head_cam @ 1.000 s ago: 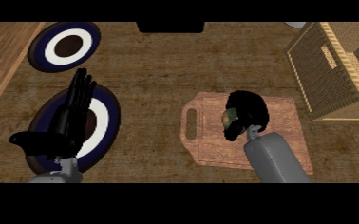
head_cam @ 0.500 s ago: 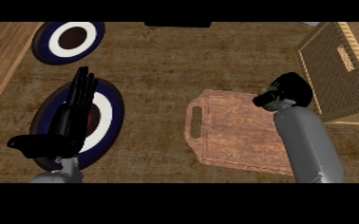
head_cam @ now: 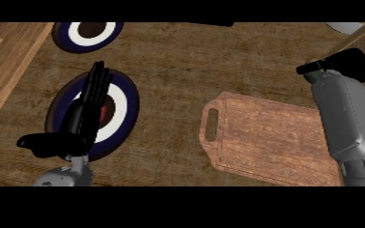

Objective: Pick the squash from the cutting board and place it in the basket

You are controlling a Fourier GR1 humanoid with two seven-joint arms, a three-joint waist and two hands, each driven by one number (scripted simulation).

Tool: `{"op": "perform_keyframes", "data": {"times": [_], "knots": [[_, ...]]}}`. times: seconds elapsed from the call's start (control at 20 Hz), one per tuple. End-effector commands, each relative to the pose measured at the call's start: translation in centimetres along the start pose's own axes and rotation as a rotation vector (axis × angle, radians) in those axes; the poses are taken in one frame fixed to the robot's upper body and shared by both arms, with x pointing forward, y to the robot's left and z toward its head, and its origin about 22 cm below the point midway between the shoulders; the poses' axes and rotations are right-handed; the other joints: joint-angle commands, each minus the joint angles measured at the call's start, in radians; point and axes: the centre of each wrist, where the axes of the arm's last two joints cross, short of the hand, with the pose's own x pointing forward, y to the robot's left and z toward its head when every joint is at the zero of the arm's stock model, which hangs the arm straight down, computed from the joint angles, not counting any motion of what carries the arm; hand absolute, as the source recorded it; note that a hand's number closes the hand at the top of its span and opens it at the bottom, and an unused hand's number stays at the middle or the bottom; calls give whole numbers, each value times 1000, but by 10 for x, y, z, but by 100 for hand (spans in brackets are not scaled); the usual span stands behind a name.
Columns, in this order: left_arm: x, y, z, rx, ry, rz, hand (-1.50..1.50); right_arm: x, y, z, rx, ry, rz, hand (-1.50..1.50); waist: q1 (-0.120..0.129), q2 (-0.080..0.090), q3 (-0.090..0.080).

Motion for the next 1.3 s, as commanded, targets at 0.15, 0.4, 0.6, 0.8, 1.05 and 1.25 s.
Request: {"op": "perform_keyframes", "data": {"times": [0.15,0.4,0.6,0.8,1.05,1.25], "knots": [[1,-12,-3,-52,5,10,0,41,-51,-1,-285,62,-291,150,38,-2,-2],[-3,-10,-5,-53,13,-3,0,70,-80,12,-409,23,-391,150,46,-3,-5],[-8,-14,-3,-52,23,2,0,85,-92,19,-441,52,-425,150,38,-9,-6],[2,-5,-8,-34,13,-9,0,86,-87,16,-449,131,-418,150,28,-15,-5],[-1,-9,-7,-8,31,2,0,83,-87,3,-487,230,-310,150,1,-21,-6],[-2,-2,-5,-11,28,-2,0,89,-91,4,-501,286,-228,150,-6,-29,-7]]}}
